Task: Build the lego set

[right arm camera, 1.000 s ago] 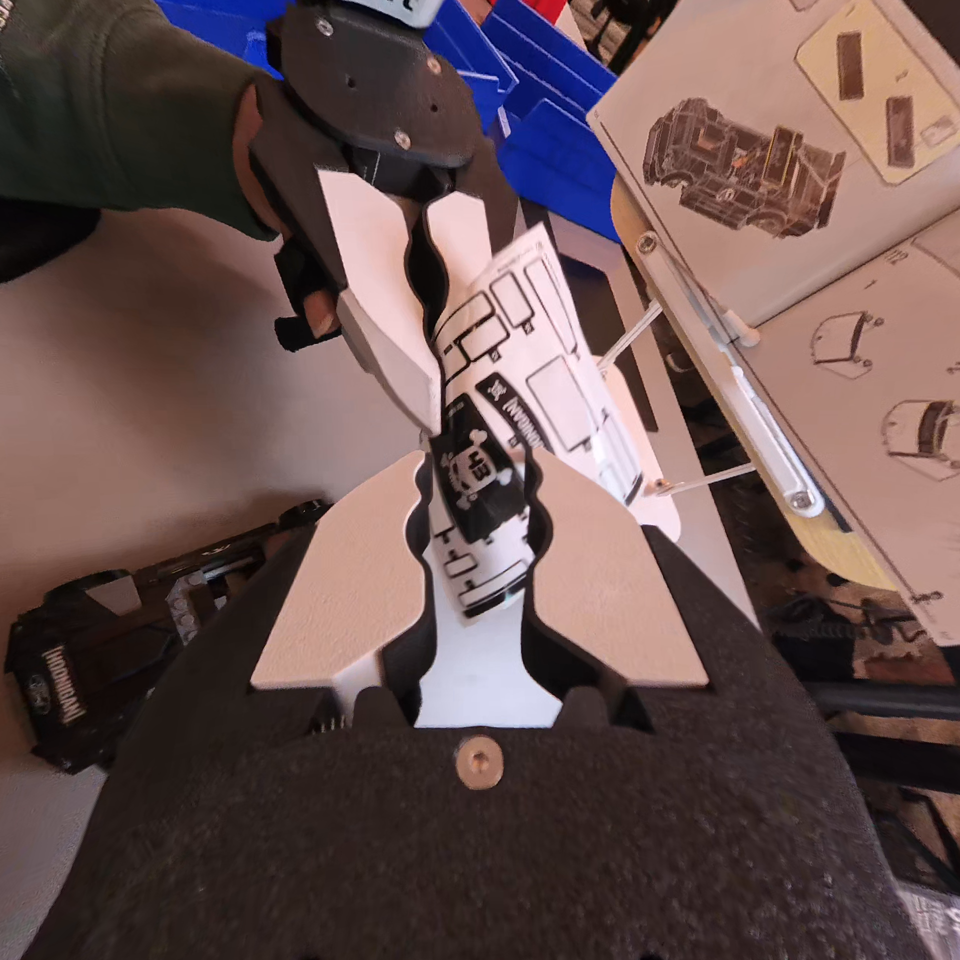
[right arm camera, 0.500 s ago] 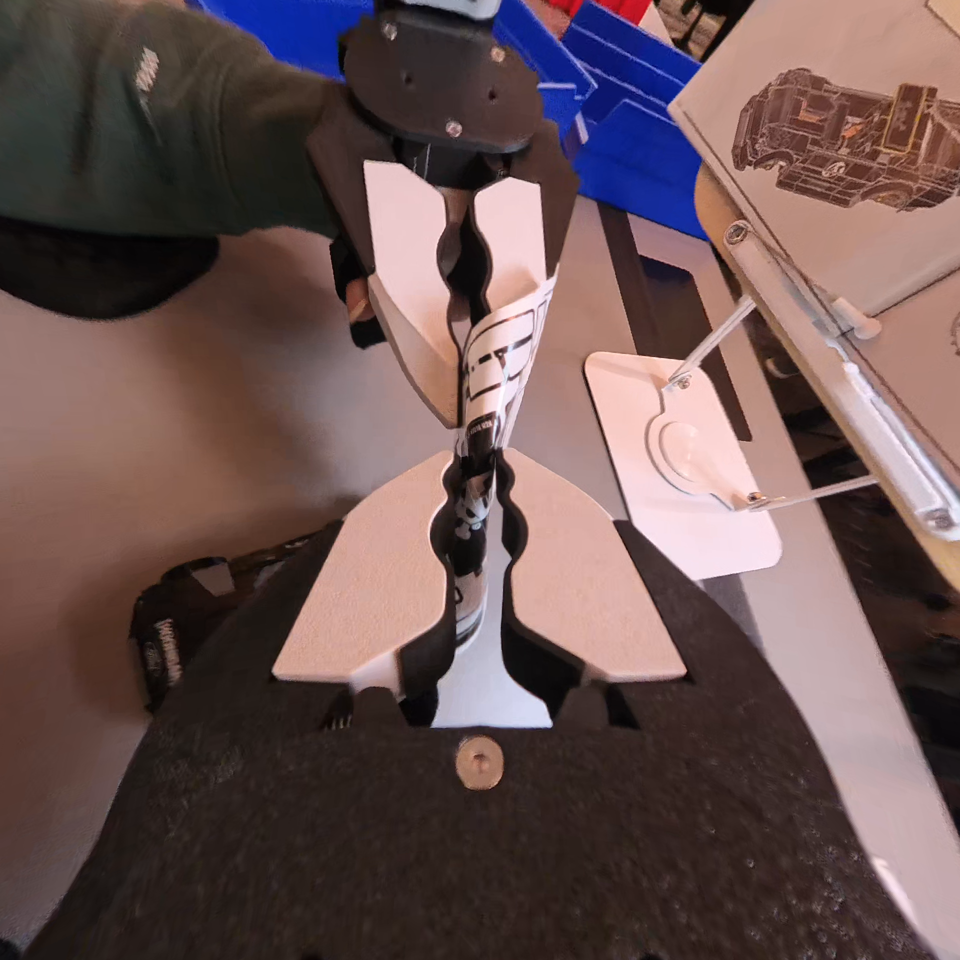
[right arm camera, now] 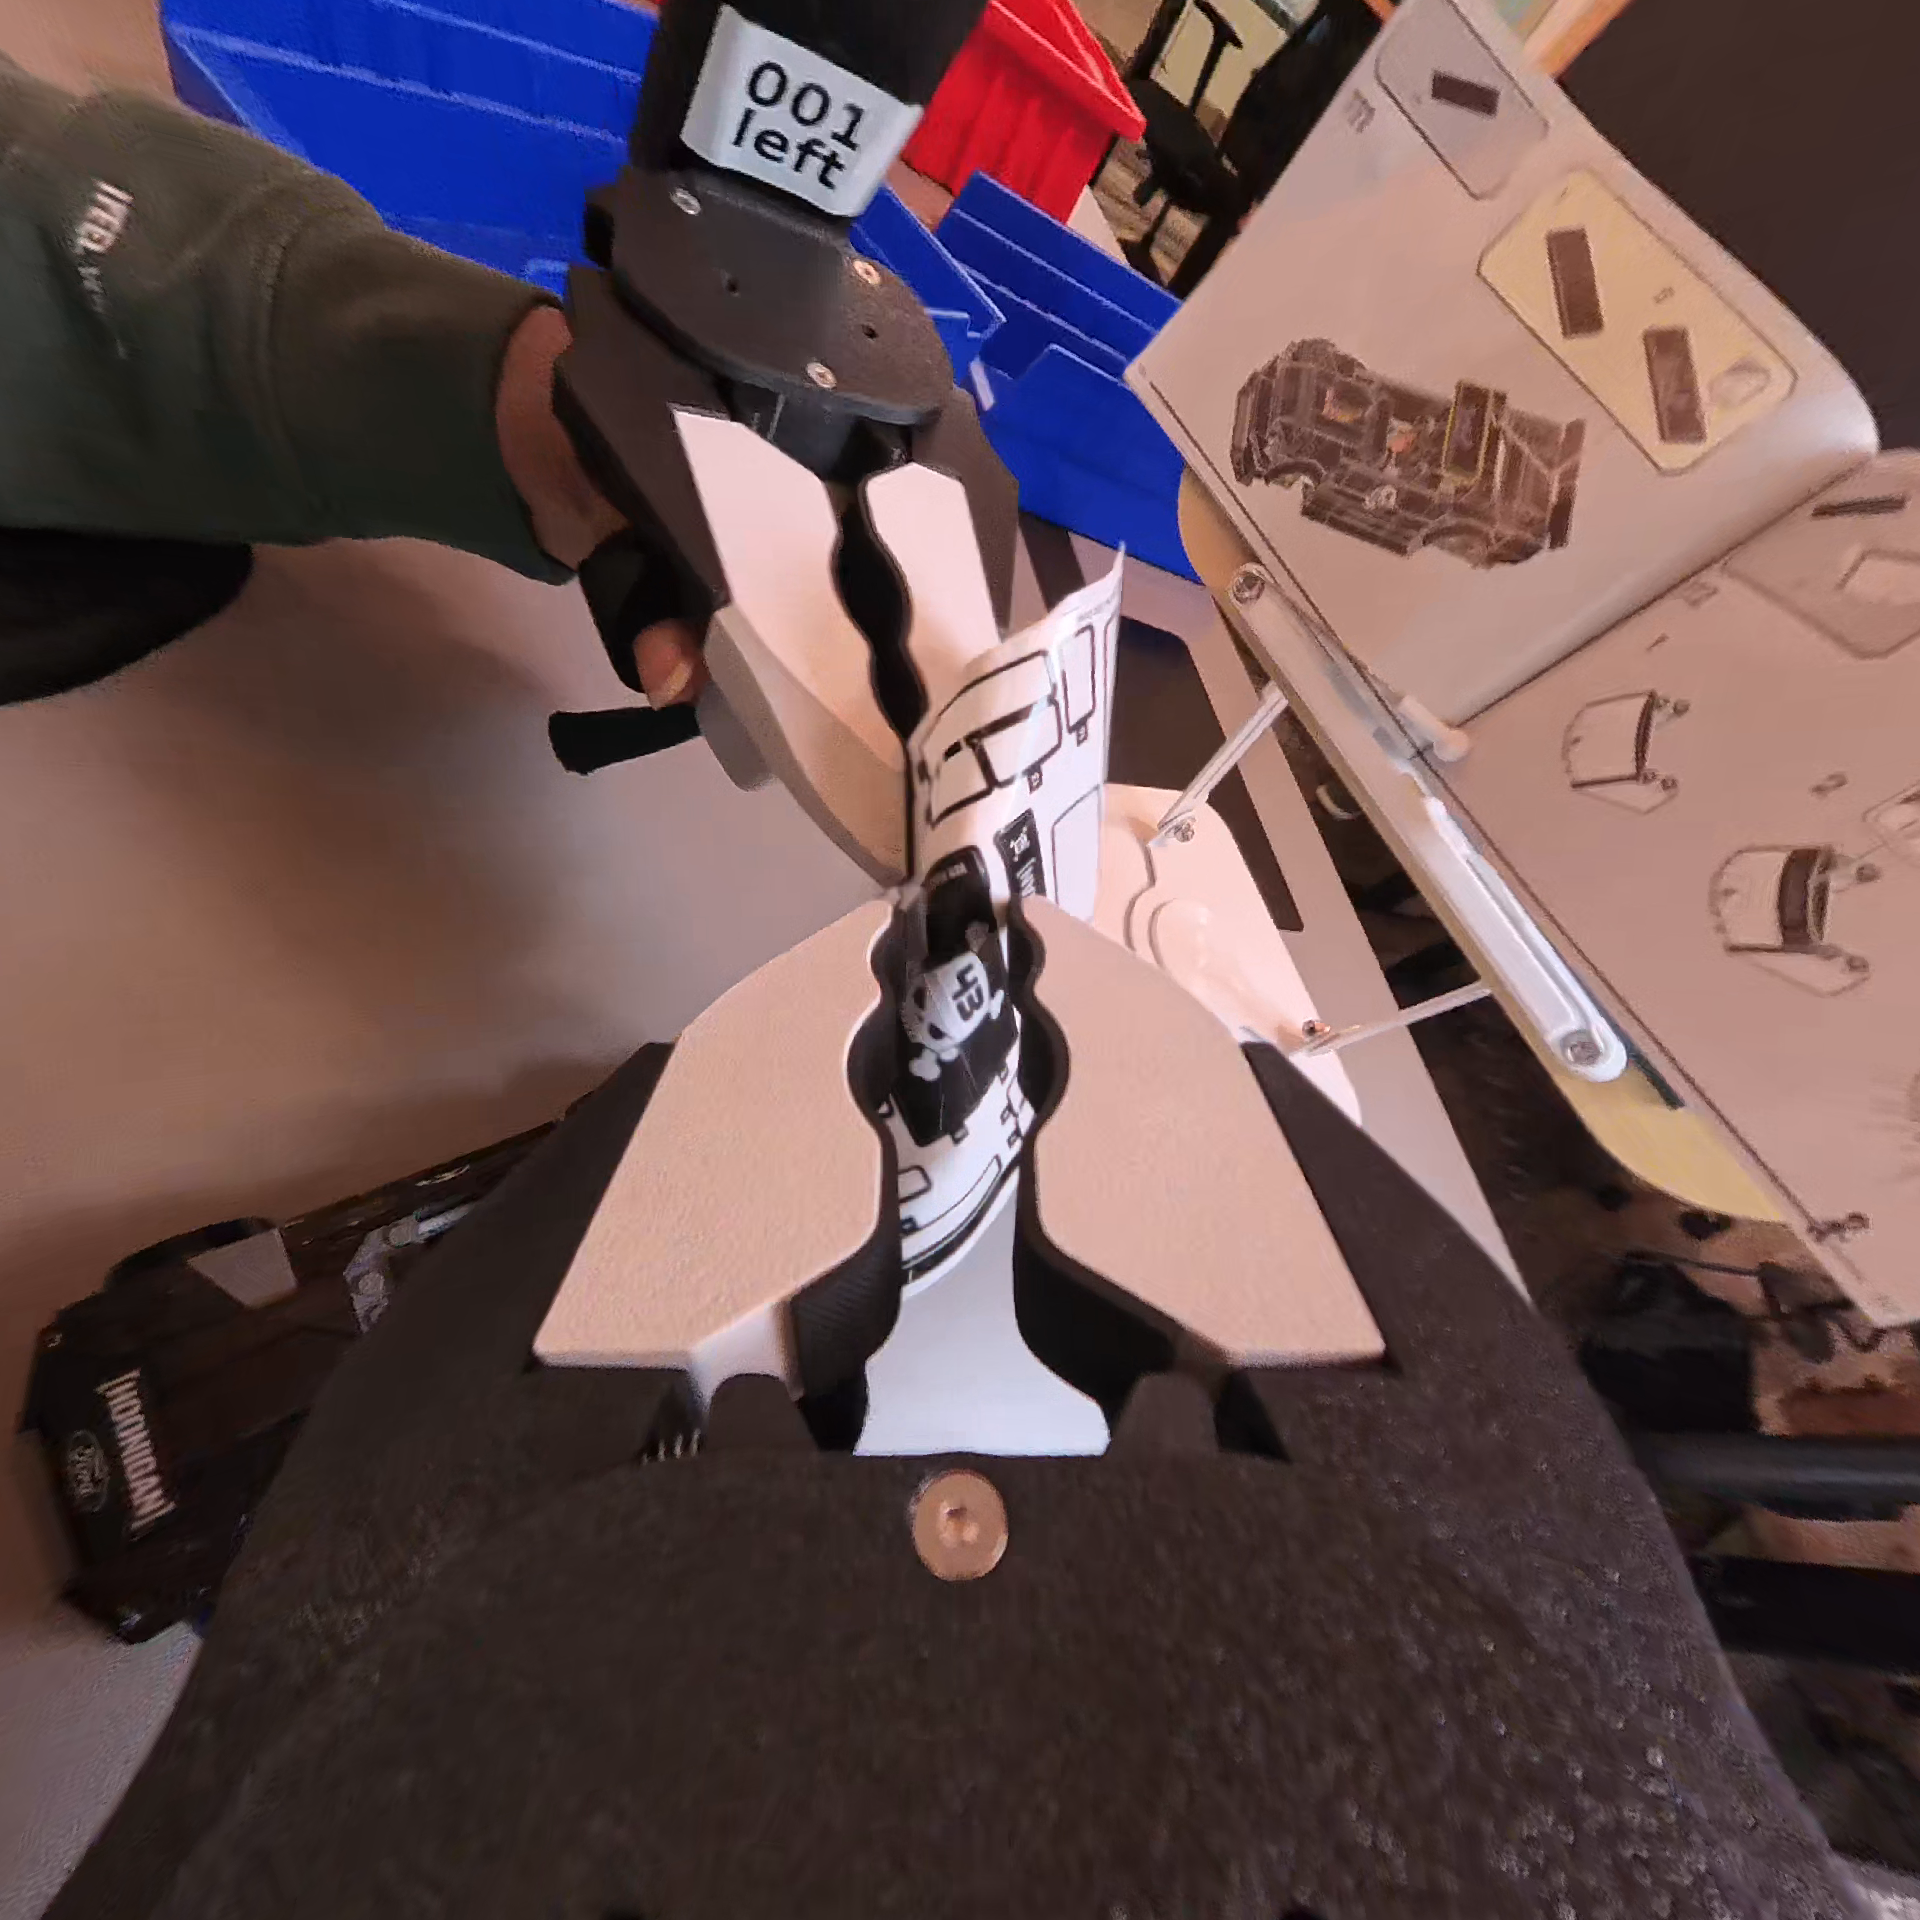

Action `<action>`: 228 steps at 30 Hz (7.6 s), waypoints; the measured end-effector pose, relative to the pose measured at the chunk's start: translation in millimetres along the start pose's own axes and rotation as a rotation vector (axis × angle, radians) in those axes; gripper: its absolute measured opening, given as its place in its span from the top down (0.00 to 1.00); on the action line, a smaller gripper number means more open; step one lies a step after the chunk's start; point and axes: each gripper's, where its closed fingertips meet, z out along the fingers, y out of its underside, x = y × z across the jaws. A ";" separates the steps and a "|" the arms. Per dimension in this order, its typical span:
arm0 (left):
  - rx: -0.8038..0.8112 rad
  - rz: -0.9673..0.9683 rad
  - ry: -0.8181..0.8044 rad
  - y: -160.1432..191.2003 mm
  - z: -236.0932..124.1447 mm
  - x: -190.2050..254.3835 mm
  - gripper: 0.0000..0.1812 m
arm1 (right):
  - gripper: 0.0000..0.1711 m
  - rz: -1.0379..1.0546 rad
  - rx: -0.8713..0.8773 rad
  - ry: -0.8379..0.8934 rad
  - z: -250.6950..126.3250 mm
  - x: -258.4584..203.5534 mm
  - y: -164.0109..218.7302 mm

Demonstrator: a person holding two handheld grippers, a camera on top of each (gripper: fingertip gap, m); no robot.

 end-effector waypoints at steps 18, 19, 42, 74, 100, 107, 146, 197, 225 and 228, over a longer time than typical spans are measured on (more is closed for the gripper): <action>0.063 0.002 -0.009 -7.3 -3.5 -1.4 1.00 | 0.87 -0.103 -0.031 0.051 10.6 -6.5 -4.0; 0.061 0.004 0.001 -7.1 -3.2 0.3 1.00 | 0.87 -0.100 -0.039 0.051 11.1 -6.1 -2.3; 0.078 -0.005 -0.002 -9.9 -5.8 -1.4 1.00 | 0.78 0.109 0.001 -0.085 5.1 -9.3 0.9; -0.067 0.112 -0.032 2.2 8.8 7.2 1.00 | 0.97 0.079 -0.036 -0.086 -7.1 -4.0 7.1; -0.090 0.082 -0.060 14.1 7.5 -3.1 1.00 | 1.00 0.215 -0.001 -0.082 -7.1 9.7 16.3; 0.046 -0.241 -0.057 21.0 -0.7 -29.6 1.00 | 1.00 0.315 0.045 -0.002 -14.7 34.4 20.8; 0.432 -0.924 0.172 -30.0 -4.4 -34.1 0.88 | 1.00 -0.378 0.115 0.371 -18.7 34.0 -20.9; 0.381 -0.807 -0.189 9.3 -62.0 -101.3 0.93 | 1.00 -0.550 -0.017 0.461 4.7 33.7 5.0; -0.203 -0.907 -0.438 139.7 -43.1 -149.4 0.85 | 1.00 -0.393 -0.038 0.480 3.4 53.0 30.3; -0.205 -0.924 -0.419 140.3 -40.6 -146.0 0.86 | 1.00 -0.384 -0.033 0.491 0.1 55.5 28.8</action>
